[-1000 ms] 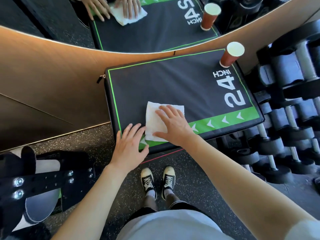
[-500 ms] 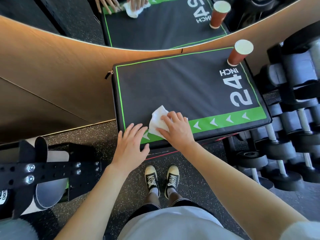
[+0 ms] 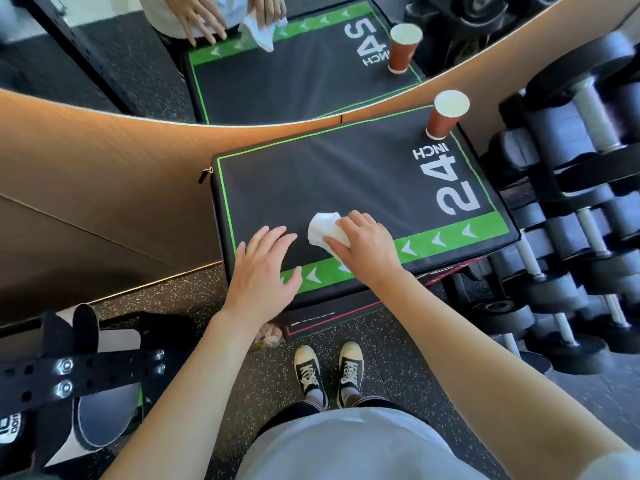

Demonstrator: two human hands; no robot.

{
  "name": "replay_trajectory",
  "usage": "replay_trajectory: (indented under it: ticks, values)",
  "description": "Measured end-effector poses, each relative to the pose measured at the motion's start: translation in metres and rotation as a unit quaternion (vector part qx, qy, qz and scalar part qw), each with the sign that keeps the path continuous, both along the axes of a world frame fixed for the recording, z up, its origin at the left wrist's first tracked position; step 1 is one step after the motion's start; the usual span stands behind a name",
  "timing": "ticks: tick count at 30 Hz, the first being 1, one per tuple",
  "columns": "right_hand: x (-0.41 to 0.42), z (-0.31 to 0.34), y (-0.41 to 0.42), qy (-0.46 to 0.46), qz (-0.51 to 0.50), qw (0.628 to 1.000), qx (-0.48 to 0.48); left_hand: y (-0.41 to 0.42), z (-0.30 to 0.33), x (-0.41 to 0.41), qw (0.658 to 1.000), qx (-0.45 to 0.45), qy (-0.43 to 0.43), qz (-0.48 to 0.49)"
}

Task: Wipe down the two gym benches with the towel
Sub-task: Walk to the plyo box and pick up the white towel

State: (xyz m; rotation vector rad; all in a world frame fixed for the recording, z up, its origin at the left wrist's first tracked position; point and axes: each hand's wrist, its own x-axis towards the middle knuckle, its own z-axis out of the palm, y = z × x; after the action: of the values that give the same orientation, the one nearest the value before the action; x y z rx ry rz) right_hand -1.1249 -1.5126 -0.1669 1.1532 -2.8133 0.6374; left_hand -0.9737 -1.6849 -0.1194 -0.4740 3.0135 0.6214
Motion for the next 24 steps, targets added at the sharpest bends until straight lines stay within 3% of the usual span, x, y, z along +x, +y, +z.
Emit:
replay_trajectory:
  ticks: [13,24]
  values:
    - [0.001,0.062,0.080,0.024,-0.198,0.979,-0.030,0.032,0.047,-0.078,0.983,0.006,0.082,-0.163]
    - [0.109,0.089,0.142,0.033,-0.420,0.907,0.019,0.075,0.059,-0.077,0.920,0.040,0.114,-0.373]
